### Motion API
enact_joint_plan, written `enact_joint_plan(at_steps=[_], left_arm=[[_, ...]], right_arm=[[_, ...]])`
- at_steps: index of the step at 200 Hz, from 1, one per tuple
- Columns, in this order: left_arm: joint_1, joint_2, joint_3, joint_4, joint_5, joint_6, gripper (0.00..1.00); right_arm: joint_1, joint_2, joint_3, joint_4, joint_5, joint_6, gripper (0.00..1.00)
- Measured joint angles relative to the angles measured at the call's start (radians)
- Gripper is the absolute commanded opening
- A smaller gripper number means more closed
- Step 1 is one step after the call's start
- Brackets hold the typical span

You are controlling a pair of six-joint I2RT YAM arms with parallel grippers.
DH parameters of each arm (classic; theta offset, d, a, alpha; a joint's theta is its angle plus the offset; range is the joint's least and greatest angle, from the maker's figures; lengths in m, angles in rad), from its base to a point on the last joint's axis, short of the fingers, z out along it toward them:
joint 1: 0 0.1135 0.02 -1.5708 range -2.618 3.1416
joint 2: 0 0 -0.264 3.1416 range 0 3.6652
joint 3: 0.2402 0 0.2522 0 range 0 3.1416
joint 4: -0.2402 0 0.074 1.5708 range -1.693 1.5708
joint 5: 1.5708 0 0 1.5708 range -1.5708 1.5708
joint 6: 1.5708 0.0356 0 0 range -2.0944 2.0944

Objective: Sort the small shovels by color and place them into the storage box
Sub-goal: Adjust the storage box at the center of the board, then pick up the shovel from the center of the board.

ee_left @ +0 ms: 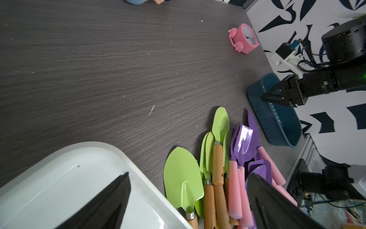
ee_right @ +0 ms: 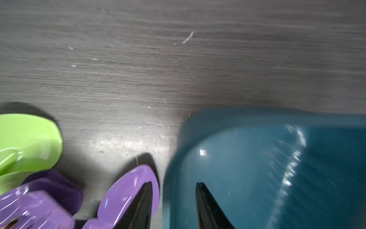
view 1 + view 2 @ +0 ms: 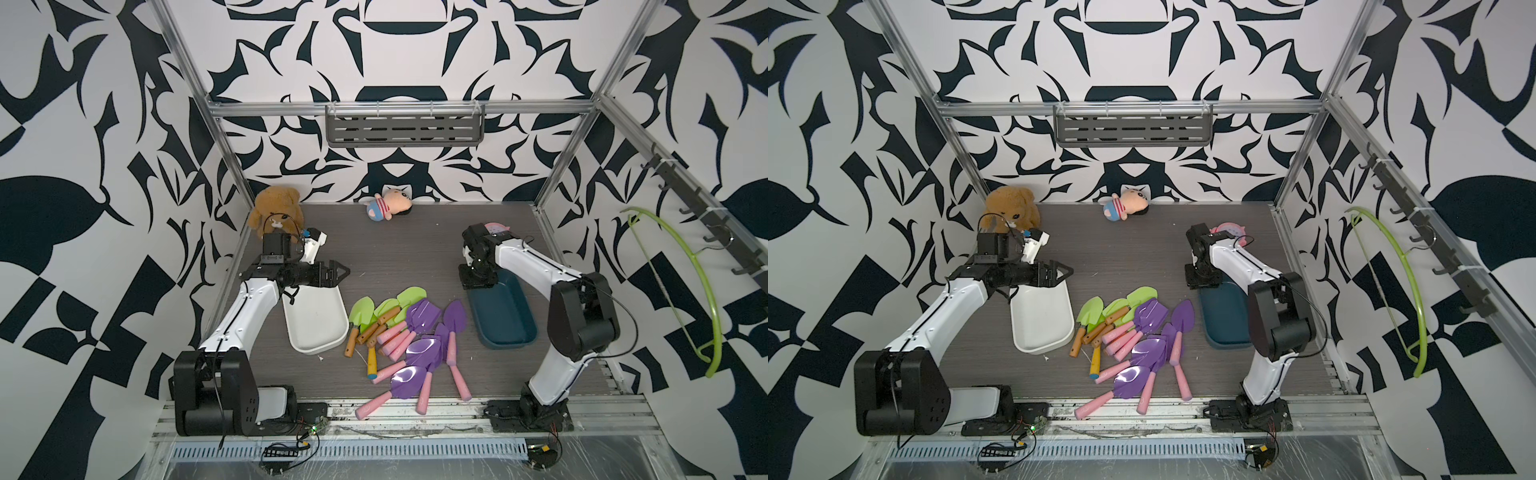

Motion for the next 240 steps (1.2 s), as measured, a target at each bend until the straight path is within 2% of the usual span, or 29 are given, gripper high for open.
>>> enact_joint_plan(at_steps=[30,48,64,87,108,163,240], left_arm=[[-0.005,0.0,-0.032,0.001,0.042,-0.001,0.99],[-0.013,0.0,-0.039,0.007,0.051,-0.001,0.99],[-0.028,0.0,-0.042,0.013,0.053,-0.004,0.99],[-0.06,0.0,-0.042,0.024,0.056,-0.005,0.99],[-0.077,0.0,-0.043,0.027,0.061,-0.005,0.99],[-0.079,-0.003,-0.052,0.031,0.067,-0.005,0.99],[-0.079,-0.01,-0.064,0.033,0.071,-0.003,0.99]], right_arm=[[0.057,-0.219,-0.033,-0.049,-0.012,0.096,0.36],[0.133,-0.348,-0.116,-0.064,-0.055,0.187,0.36],[0.214,-0.392,-0.199,-0.074,-0.087,0.265,0.36],[0.315,-0.351,-0.293,-0.077,-0.116,0.354,0.36],[0.352,-0.294,-0.341,-0.064,-0.131,0.407,0.37],[0.375,-0.184,-0.367,0.02,-0.156,0.449,0.39],[0.376,-0.101,-0.369,0.079,-0.148,0.441,0.35]])
